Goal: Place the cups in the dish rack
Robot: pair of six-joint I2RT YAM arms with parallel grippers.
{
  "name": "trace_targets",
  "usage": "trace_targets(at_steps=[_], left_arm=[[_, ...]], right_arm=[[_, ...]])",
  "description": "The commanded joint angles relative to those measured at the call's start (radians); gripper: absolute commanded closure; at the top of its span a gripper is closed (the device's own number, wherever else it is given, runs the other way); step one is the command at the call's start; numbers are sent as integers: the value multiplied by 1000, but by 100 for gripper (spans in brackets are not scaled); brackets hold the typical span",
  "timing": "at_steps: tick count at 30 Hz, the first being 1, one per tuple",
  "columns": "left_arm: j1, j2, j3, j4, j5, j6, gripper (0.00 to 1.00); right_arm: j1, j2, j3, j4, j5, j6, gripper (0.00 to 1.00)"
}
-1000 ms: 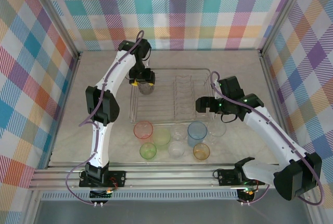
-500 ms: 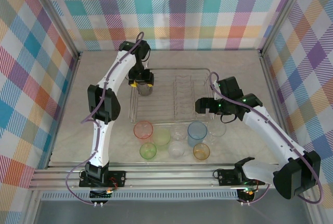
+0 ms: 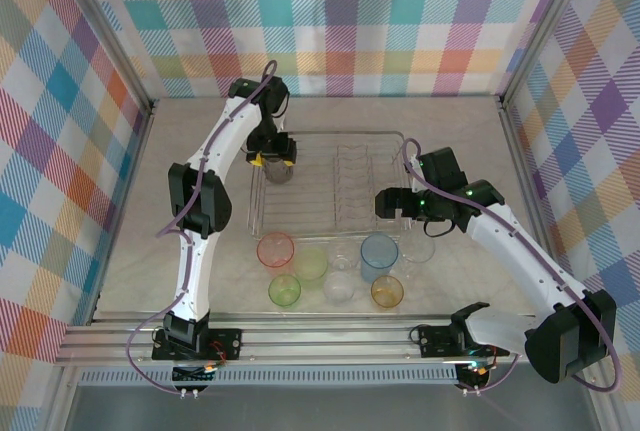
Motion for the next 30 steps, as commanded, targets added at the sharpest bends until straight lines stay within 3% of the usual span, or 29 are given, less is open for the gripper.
trace_targets(at_steps=[1,12,20,26,30], left_arm=[[16,6,32,26,-41,2,1],[16,-37,38,54,-88,-4,0],[16,-181,-9,136,-182,-17,0],[17,-422,-210,262,-317,-28,0],[33,-676,-536,512,-260,3,0]], right_arm=[[-6,2,0,-18,-18,11,1],[-7,-2,3,-29,-24,19,1],[-7,0,10,-61,-23,48,1],[-6,-9,40,-102,-44,5,1],[-5,-43,59,-119,-62,1,1]])
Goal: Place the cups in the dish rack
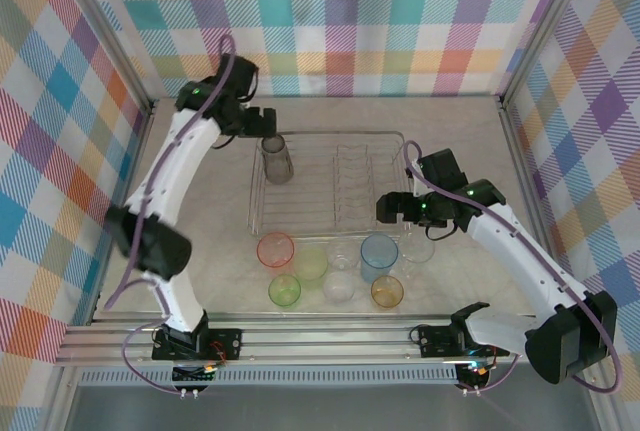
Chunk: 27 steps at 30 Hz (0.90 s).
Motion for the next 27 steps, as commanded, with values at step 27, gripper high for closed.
trace_targets(at_steps=[27], left_arm=[[155,-1096,-1108,227,-37,-451,0]], right_arm=[[468,413,400,-67,-35,12,27]])
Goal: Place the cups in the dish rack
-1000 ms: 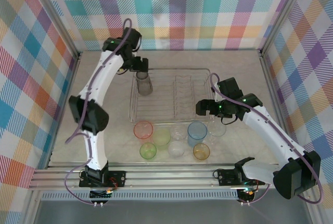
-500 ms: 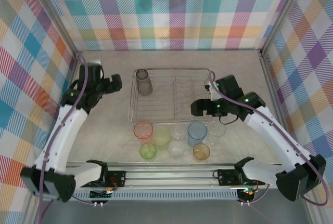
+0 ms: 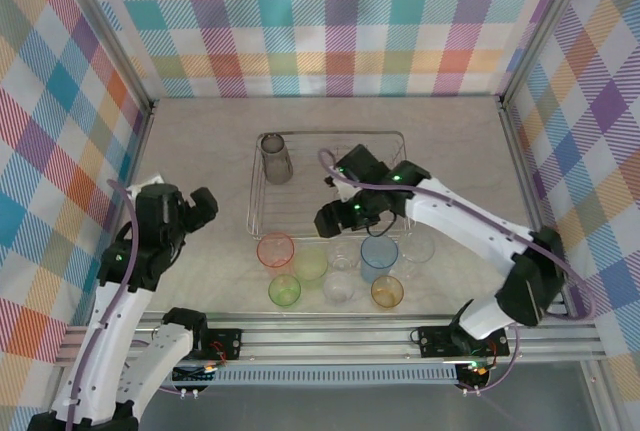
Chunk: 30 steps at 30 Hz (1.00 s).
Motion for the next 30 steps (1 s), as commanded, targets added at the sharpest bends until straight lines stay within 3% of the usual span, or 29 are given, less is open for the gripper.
trace_targets(at_steps=[1,10,13,16,30], left_arm=[[7,-67,-50,-30,36,-117,0],[8,-167,-75,-36,77,-128,0],[8,-168,-94,-49,94,-129,0],[8,-177,-117,-64,100,-133,0],[8,-222,-167,-44,117,-136,0]], right_arm=[[58,68,91,-51,50,-14,28],[150,251,275,-120,73,-30,32],[171,326,350,-161,79,-47,42],[196,380,415,-206,103,-63,44],[219,477,530,-290,162,-74,62]])
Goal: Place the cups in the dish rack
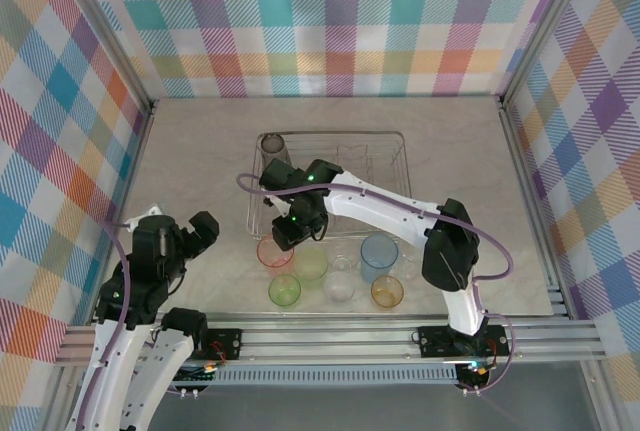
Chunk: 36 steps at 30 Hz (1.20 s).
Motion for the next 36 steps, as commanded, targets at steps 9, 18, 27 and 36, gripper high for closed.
trace_targets(at_steps=[9,18,27,36], left_arm=[[7,-6,-30,16,27,-22,0],[7,-15,-34,12,35,-28,0],[7,-39,-23,17,45,-26,0],[8,-43,-20,120,185,-10,0]], right_arm=[[15,51,60,-60,31,-12,71],[19,64,91,-72,47,3,82],[17,-23,56,-34,55,18,100],[-89,-240,-128,164,-116,56,100]])
